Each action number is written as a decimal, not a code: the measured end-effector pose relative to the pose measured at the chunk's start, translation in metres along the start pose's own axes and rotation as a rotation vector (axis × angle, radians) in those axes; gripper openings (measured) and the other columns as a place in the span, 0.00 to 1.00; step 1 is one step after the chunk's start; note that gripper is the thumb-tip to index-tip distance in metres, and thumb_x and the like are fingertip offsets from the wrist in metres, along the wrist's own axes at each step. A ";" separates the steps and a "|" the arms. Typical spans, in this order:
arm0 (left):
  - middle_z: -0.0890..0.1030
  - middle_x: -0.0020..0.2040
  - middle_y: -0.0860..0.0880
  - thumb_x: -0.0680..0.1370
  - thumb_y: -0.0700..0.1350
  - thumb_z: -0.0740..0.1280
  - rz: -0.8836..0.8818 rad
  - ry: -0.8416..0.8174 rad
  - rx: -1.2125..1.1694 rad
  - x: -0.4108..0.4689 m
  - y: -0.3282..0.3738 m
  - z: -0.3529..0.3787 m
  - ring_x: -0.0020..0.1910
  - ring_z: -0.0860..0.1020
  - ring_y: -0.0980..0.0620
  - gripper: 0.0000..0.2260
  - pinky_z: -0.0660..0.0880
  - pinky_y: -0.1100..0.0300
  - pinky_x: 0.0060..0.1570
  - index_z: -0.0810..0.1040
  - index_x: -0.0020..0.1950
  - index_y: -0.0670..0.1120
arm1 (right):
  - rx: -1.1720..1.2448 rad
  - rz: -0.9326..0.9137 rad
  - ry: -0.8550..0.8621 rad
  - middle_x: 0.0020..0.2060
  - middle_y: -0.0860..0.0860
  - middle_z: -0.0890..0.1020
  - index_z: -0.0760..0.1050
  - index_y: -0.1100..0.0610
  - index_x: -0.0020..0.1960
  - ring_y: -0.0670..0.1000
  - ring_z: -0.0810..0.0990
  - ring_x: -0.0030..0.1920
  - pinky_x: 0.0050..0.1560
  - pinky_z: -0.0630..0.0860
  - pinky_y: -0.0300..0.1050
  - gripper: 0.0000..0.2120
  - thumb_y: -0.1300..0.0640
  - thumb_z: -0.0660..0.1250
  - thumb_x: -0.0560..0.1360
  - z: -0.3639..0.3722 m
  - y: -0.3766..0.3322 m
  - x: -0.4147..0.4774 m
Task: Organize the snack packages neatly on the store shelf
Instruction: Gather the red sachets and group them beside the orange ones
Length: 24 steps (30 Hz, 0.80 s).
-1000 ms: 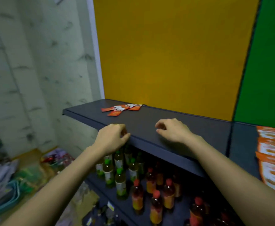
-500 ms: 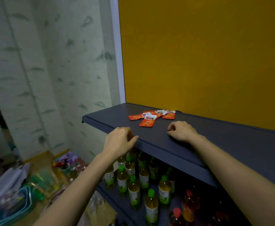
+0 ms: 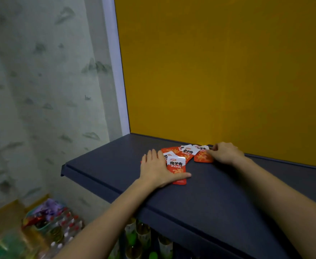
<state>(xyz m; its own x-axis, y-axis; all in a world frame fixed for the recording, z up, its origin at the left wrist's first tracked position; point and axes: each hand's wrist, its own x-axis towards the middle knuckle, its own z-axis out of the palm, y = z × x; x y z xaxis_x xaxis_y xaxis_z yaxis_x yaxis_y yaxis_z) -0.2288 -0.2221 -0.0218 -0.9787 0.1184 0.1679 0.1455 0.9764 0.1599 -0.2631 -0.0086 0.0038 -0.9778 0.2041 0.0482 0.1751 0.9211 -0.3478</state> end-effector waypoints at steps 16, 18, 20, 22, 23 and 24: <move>0.76 0.60 0.47 0.67 0.61 0.73 0.162 -0.380 -0.227 0.093 -0.056 -0.018 0.55 0.76 0.49 0.31 0.71 0.59 0.48 0.71 0.61 0.44 | -0.035 0.308 0.018 0.60 0.55 0.76 0.73 0.57 0.60 0.57 0.75 0.61 0.50 0.71 0.45 0.45 0.23 0.63 0.59 0.028 -0.054 0.025; 0.78 0.55 0.48 0.67 0.58 0.74 0.195 -0.412 -0.270 0.102 -0.062 -0.021 0.49 0.76 0.51 0.27 0.71 0.60 0.46 0.74 0.59 0.44 | -0.062 0.352 0.037 0.64 0.56 0.73 0.71 0.58 0.64 0.57 0.72 0.64 0.56 0.72 0.46 0.49 0.23 0.64 0.57 0.032 -0.063 0.025; 0.79 0.48 0.49 0.68 0.54 0.75 0.223 -0.468 -0.326 0.111 -0.072 -0.023 0.44 0.77 0.52 0.18 0.74 0.62 0.41 0.77 0.51 0.46 | -0.036 0.375 0.041 0.62 0.55 0.74 0.72 0.57 0.62 0.57 0.73 0.63 0.56 0.72 0.47 0.46 0.24 0.66 0.57 0.034 -0.068 0.027; 0.80 0.41 0.50 0.68 0.50 0.76 0.233 -0.501 -0.418 0.121 -0.082 -0.025 0.39 0.79 0.54 0.12 0.75 0.65 0.35 0.76 0.44 0.47 | 0.044 0.388 0.020 0.60 0.54 0.77 0.73 0.55 0.57 0.56 0.75 0.61 0.55 0.71 0.47 0.39 0.27 0.69 0.58 0.036 -0.069 0.029; 0.80 0.39 0.51 0.68 0.49 0.76 0.230 -0.501 -0.473 0.126 -0.087 -0.025 0.36 0.79 0.56 0.11 0.75 0.66 0.33 0.76 0.42 0.47 | 0.087 0.399 0.006 0.60 0.54 0.78 0.72 0.55 0.55 0.56 0.75 0.61 0.56 0.71 0.48 0.37 0.29 0.71 0.58 0.036 -0.069 0.029; 0.80 0.37 0.52 0.69 0.47 0.76 0.226 -0.491 -0.525 0.130 -0.091 -0.026 0.33 0.79 0.58 0.10 0.74 0.68 0.29 0.76 0.41 0.48 | 0.129 0.411 0.001 0.60 0.53 0.78 0.72 0.55 0.55 0.56 0.75 0.61 0.58 0.72 0.49 0.37 0.30 0.72 0.58 0.036 -0.069 0.030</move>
<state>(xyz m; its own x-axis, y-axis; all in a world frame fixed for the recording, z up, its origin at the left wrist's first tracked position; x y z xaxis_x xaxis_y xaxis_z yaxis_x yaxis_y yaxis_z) -0.3659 -0.2999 0.0104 -0.8510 0.4928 -0.1814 0.2807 0.7187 0.6361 -0.3091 -0.0778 -0.0049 -0.8298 0.5455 -0.1178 0.5338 0.7143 -0.4527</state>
